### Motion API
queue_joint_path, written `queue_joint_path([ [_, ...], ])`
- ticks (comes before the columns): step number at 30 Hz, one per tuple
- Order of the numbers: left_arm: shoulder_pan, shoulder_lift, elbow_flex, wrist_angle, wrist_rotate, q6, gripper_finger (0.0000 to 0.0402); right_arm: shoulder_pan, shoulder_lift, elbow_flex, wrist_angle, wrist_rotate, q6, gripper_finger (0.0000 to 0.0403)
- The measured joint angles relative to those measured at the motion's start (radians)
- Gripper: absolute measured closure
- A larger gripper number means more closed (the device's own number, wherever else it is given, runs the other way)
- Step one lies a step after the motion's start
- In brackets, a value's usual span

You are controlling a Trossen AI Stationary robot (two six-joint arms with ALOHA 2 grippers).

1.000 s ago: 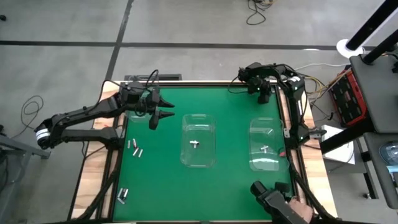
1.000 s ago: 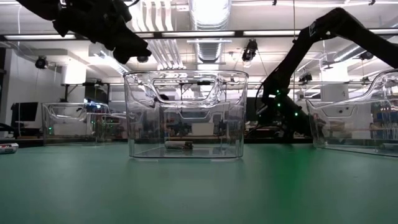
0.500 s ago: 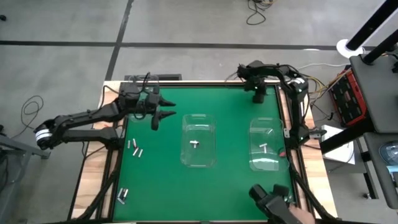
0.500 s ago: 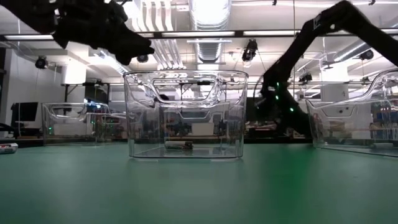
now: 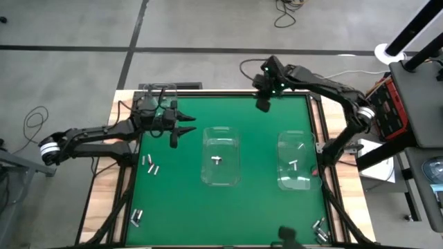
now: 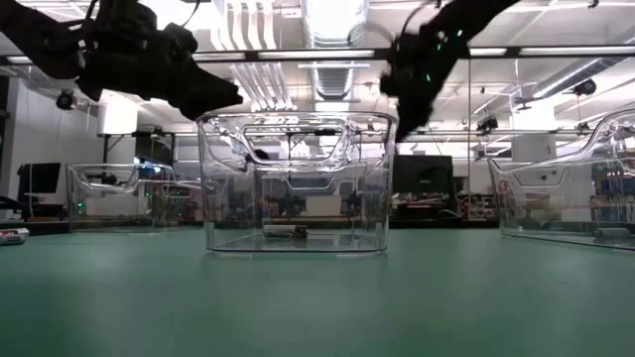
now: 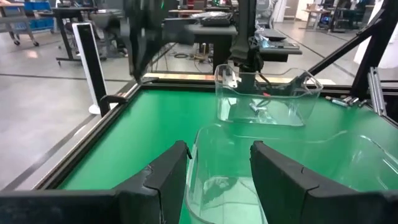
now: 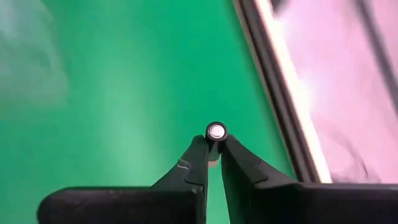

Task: Sort batteries
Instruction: Put the black battery into the left transparent bin

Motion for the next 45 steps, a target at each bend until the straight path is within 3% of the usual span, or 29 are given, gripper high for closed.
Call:
queue_joint_path([
  [4, 0.000, 0.028, 0.027, 0.046, -0.001, 0.008, 0.0238, 0.099, -0.072, -0.060, 0.299, -0.101, 0.134, 0.0385],
  [9, 0.000, 0.079, 0.090, 0.076, -0.033, 0.044, 0.0224, 0.217, -0.074, -0.126, 0.686, -0.177, 0.263, 0.0385],
  [13, 0.000, 0.133, 0.143, 0.053, -0.038, 0.064, 0.0221, 0.314, -0.030, -0.131, 0.848, -0.196, 0.294, 0.0385],
  [19, 0.000, 0.208, 0.189, 0.051, -0.034, 0.054, 0.0221, 0.384, 0.030, -0.119, 0.899, -0.185, 0.289, 0.0385],
  [24, 0.000, 0.264, 0.210, 0.059, 0.050, 0.049, 0.0221, 0.391, 0.061, -0.111, 0.899, -0.066, 0.272, 0.0385],
  [36, 0.000, 0.377, 0.299, 0.084, 0.080, -0.004, 0.0224, 0.397, 0.069, -0.107, 0.910, -0.071, 0.269, 0.0385],
  [40, 0.000, 0.392, 0.310, 0.081, 0.122, -0.008, 0.0252, 0.396, 0.069, -0.107, 0.900, -0.071, 0.263, 0.0385],
  [45, 0.000, 0.382, 0.307, 0.077, 0.130, -0.027, 0.0318, 0.397, 0.069, -0.107, 0.896, -0.077, 0.252, 0.0385],
])
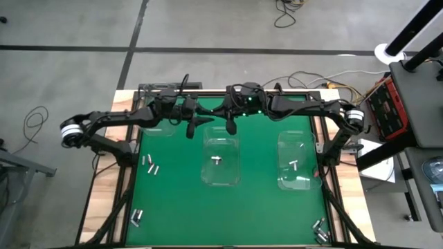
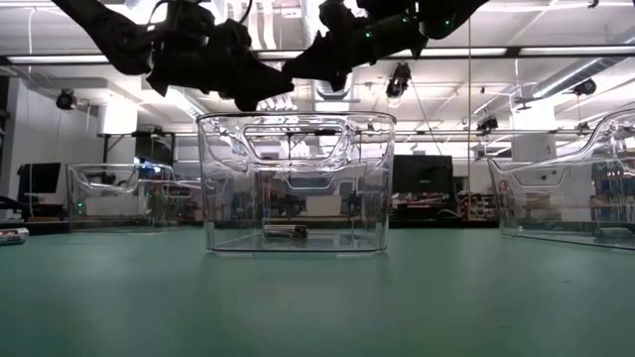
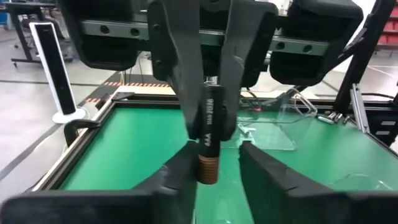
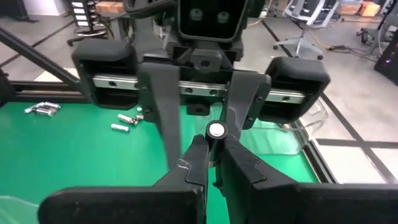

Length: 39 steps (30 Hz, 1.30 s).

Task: Sort batteries
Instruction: Put the black battery into the left transparent bin

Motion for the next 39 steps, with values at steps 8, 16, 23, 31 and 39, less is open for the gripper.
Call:
queue_joint_path([
  [8, 0.000, -0.025, -0.002, -0.001, -0.049, -0.028, 0.0389, 0.000, -0.002, 0.002, 0.000, 0.013, 0.001, 0.0376],
  [16, 0.001, -0.047, 0.039, -0.186, -0.128, -0.024, 0.0390, 0.000, -0.016, 0.000, -0.019, 0.024, 0.051, 0.0283],
  [23, 0.002, -0.123, 0.206, -0.712, -0.421, 0.035, 0.0390, 0.003, -0.113, 0.015, -0.144, 0.051, 0.052, 0.0205],
  [31, 0.077, -0.193, 0.344, -1.275, -0.760, 0.026, 0.0390, 0.038, -0.187, 0.001, -0.443, 0.053, 0.054, 0.0190],
  [39, 0.339, -0.110, 0.373, -1.514, -0.813, 0.239, 0.0390, 0.150, -0.193, -0.046, -0.558, 0.179, 0.098, 0.0206],
])
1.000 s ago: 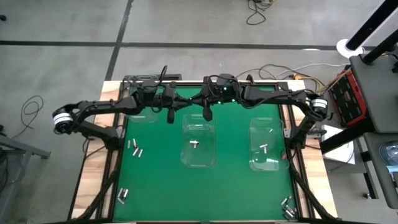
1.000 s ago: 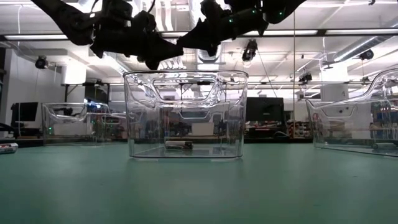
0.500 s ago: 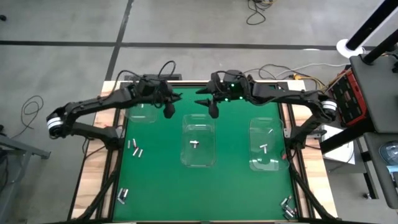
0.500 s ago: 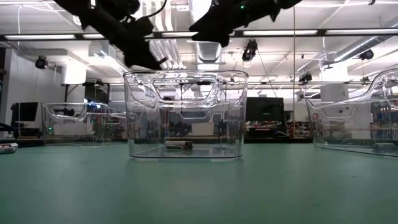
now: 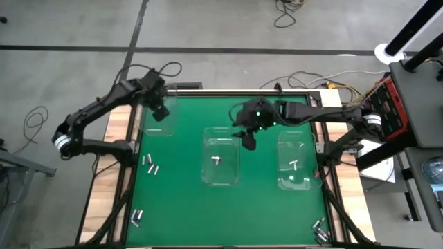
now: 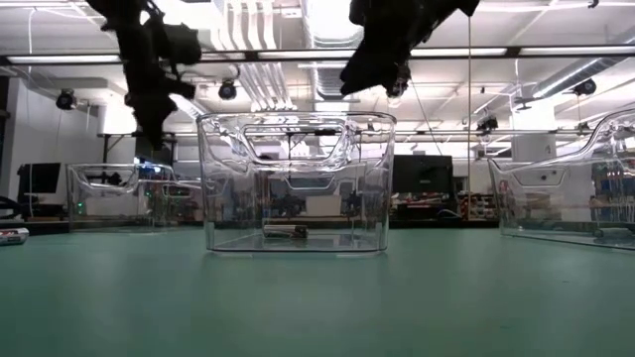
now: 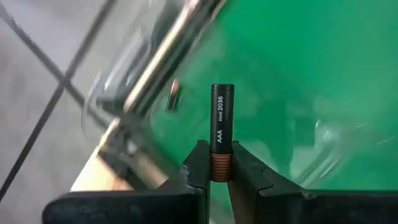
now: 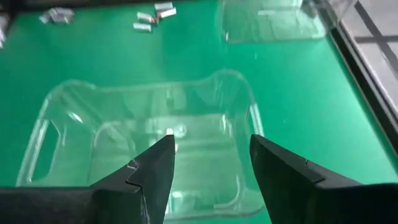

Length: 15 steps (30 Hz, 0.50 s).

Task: Sort batteries
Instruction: Put the black battery into the left transparent bin

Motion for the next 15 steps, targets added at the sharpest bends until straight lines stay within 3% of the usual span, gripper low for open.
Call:
queue_joint_path([
  [4, 0.043, 0.098, 0.000, -0.088, -0.009, 0.104, 0.0390, 0.065, -0.007, -0.023, -0.042, 0.064, 0.037, 0.0214],
  [10, 0.039, 0.247, 0.000, -0.102, -0.179, 0.104, 0.0390, 0.148, -0.030, -0.041, -0.096, 0.170, 0.092, 0.0226],
  [15, 0.040, 0.347, 0.000, -0.090, -0.195, 0.114, 0.0390, 0.181, -0.046, -0.053, -0.108, 0.204, 0.111, 0.0236],
])
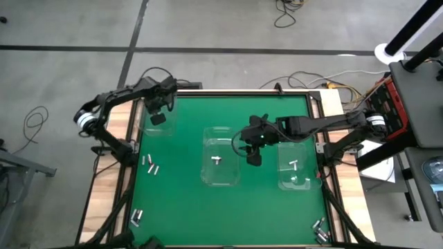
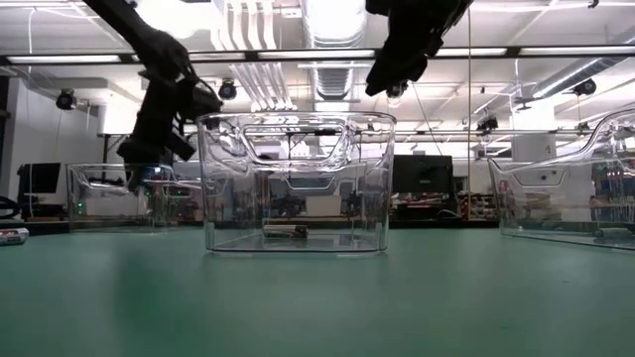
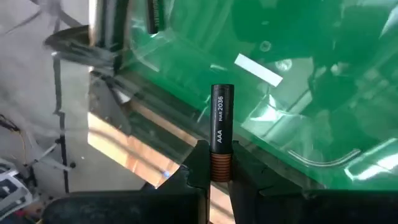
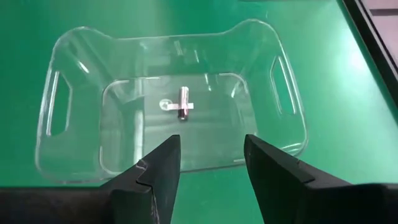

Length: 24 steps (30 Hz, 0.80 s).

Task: Sort batteries
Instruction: Put the black battery into the left transparent bin

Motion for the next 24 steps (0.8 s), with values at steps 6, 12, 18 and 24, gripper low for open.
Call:
queue_joint_path([
  [6, -0.001, 0.089, 0.000, 0.027, -0.140, 0.036, 0.0390, 0.006, -0.025, -0.032, 0.003, 0.001, 0.004, 0.0249],
  [12, 0.001, 0.146, 0.000, 0.070, -0.219, 0.026, 0.0390, 0.006, -0.075, -0.101, 0.010, 0.002, 0.032, 0.0263],
  [18, 0.001, 0.197, 0.000, 0.094, -0.192, 0.075, 0.0390, 0.006, -0.142, -0.177, 0.014, 0.012, 0.077, 0.0277],
  [24, 0.001, 0.254, 0.000, 0.097, -0.123, 0.129, 0.0390, 0.006, -0.206, -0.221, 0.041, 0.029, 0.079, 0.0287],
])
